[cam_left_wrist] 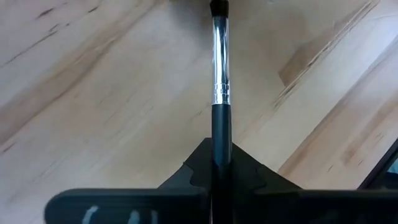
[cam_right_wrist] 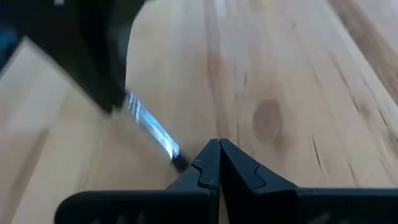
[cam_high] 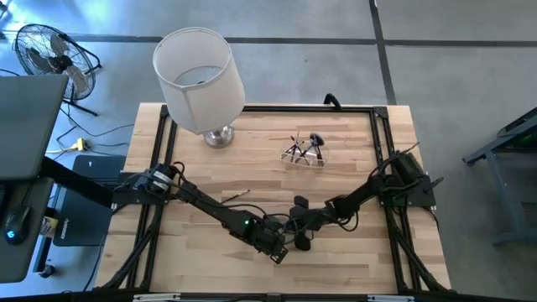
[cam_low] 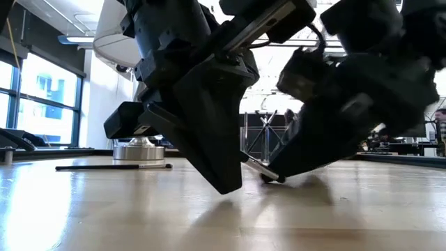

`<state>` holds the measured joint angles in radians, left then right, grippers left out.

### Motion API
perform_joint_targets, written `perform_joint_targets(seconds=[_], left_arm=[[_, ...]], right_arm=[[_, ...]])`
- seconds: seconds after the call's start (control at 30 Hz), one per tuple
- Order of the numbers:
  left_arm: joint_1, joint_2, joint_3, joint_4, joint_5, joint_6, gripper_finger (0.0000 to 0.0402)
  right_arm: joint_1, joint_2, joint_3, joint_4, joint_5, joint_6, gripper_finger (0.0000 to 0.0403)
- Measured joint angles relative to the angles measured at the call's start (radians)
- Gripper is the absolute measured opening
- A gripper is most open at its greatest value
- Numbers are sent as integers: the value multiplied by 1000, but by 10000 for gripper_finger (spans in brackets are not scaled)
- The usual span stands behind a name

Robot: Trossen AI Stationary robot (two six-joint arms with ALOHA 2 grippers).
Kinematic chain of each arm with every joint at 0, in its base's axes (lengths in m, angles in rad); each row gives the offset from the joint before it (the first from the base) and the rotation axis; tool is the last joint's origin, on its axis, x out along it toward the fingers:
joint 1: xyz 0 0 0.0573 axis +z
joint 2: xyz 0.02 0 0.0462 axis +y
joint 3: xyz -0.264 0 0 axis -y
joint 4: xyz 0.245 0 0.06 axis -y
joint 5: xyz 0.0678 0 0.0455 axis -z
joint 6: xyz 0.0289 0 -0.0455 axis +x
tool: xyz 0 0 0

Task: Pick & Place Makeup Supplies
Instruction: Put the makeup brush into the transparent organizer

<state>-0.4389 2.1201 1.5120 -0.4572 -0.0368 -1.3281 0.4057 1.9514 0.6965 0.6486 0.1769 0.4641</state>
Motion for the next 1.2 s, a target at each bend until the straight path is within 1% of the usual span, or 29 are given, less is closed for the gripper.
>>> perform_joint_targets(seconds=[0.1,0.2,0.33,0.43,0.5,0.6,0.67,0.73,0.8,0.9,0.97,1.07,1.13,1.2], left_arm=[[-7,0,0,4,-20,0,9],[-20,0,0,28,-110,-9,10],[-58,0,0,123,-278,-12,9],[-105,0,0,139,-430,-33,8],[-142,-1,0,128,-553,-76,8],[-209,-32,-4,28,-743,-168,8],[-251,-50,0,-47,-855,-261,8],[-293,-62,-3,-148,-961,-353,8],[-323,-65,-5,-200,-1045,-427,8],[-352,-77,-59,-207,-1133,-534,8],[-365,-89,-119,-153,-1158,-587,8],[-368,-90,-211,26,-1166,-582,8],[-366,-97,-276,167,-1163,-522,8],[-350,-106,-337,374,-1126,-405,8]], right_arm=[[1,-95,0,-202,-13,-59,3],[1,-196,-2,-413,-6,-77,3],[17,-310,-10,-604,-3,-56,1],[55,-392,-62,-680,25,39,1],[92,-454,-121,-674,44,114,2],[156,-544,-218,-624,53,237,1],[196,-598,-283,-562,53,314,1],[227,-643,-339,-463,70,375,2],[251,-674,-385,-359,110,413,1],[264,-690,-420,-202,184,426,1],[264,-689,-413,-142,227,418,2],[259,-689,-377,-139,270,384,1],[253,-689,-349,-138,282,359,1],[241,-689,-325,-140,285,333,2]])
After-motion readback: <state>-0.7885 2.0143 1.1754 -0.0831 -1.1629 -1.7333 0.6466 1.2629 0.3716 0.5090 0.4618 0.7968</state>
